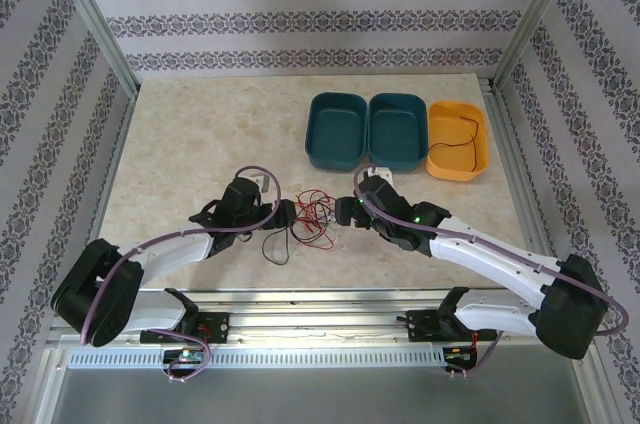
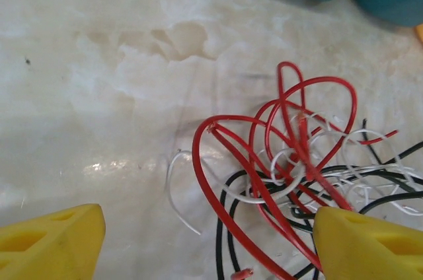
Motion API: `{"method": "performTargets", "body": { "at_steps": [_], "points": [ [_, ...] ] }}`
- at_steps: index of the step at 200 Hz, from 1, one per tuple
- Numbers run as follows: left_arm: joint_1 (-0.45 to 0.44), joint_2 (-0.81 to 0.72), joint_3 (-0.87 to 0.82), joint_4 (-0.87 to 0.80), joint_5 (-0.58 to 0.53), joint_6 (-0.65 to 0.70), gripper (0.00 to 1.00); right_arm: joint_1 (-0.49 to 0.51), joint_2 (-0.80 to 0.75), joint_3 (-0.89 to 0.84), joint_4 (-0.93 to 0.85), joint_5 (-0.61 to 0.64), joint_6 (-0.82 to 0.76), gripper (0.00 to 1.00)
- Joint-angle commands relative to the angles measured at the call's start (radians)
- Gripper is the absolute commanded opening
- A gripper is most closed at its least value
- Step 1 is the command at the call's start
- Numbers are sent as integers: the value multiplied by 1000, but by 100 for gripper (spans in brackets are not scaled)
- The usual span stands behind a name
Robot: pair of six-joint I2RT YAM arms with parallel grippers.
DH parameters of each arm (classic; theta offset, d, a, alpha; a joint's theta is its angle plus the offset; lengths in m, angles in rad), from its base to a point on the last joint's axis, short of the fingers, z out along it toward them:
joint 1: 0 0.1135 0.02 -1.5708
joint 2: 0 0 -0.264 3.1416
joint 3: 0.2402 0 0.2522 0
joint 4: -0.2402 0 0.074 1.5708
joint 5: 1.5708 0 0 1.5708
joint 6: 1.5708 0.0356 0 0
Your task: Untangle the cables
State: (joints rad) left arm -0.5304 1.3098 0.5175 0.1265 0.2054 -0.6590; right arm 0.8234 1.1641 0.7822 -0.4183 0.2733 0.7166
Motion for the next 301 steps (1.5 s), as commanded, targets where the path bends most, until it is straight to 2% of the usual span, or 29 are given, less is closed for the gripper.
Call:
{"method": "performTargets", "body": {
  "at_steps": [1,8,66,118,149,210,224,249,257,263,278,301],
  "points": [
    [-14,30,-11,21,-7,-13,76,16,18,-7,15,37,39,98],
    [-14,41,-16,34,-2,-20,74,17,20,-9,12,39,47,98],
    [-13,96,-38,130,-18,-65,30,33,87,6,1,37,78,98],
    [7,22,-23,63,-68,-26,16,48,129,35,6,19,72,98],
    [36,-42,-22,21,-68,1,12,60,148,55,6,11,49,98],
    [40,-90,-1,-29,-56,33,5,85,181,76,42,-22,17,98],
    [45,-98,-4,-37,-61,30,3,83,197,83,41,-35,15,95],
    [47,-106,-1,-32,-34,42,4,81,213,111,29,-51,4,86],
    [47,-109,3,-18,-3,61,7,80,209,122,22,-52,-4,82],
    [46,-112,5,-5,28,80,12,79,204,130,18,-51,-9,81],
    [46,-130,-1,36,111,112,34,76,186,145,7,-47,-21,79],
    [46,-158,-2,24,167,129,55,74,159,143,-4,-42,-23,76]
  ]
}}
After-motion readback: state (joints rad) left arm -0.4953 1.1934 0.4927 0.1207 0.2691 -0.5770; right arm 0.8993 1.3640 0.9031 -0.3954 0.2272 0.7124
